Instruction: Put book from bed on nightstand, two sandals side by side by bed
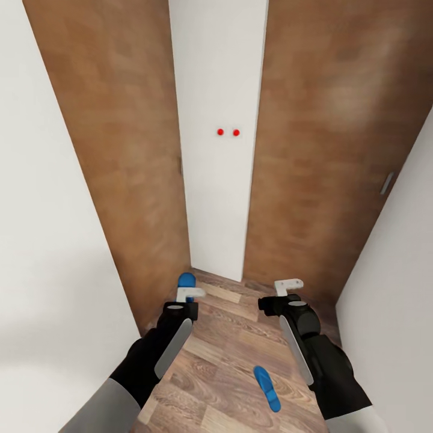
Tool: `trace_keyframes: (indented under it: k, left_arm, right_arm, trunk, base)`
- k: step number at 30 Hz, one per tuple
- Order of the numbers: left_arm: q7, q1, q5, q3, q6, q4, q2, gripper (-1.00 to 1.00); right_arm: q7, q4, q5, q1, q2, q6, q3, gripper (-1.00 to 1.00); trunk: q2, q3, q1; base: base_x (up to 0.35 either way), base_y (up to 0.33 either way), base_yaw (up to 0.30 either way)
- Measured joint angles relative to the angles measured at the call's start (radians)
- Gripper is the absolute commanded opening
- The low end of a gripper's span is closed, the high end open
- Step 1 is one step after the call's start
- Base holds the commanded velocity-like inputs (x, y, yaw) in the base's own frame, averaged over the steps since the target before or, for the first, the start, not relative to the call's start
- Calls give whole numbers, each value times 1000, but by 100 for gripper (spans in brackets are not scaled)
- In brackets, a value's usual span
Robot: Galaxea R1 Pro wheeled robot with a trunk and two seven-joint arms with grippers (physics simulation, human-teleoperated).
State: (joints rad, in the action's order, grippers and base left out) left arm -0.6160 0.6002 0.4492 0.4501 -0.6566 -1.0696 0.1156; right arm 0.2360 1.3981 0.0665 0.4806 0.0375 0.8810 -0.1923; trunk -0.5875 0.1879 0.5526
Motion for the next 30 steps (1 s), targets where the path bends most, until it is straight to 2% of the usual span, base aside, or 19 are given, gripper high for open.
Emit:
trace_keyframes:
  k: [8,24,30]
  left_arm:
    - [0,1,0,0,0,0,1,-100]
    - [0,0,-5,0,0,0,1,-100]
    - [-1,0,-6,18,2,0,0,-100]
  right_arm:
    - [0,0,0,0,0,0,0,100]
    - [0,0,0,0,-1,0,0,100]
    - [0,0,0,0,-1,0,0,100]
  trunk:
    - [0,0,0]
    - [0,0,0]
    - [0,0,0]
  base:
    - [303,198,-79]
    - [334,53,-278]
    - [146,46,-285]
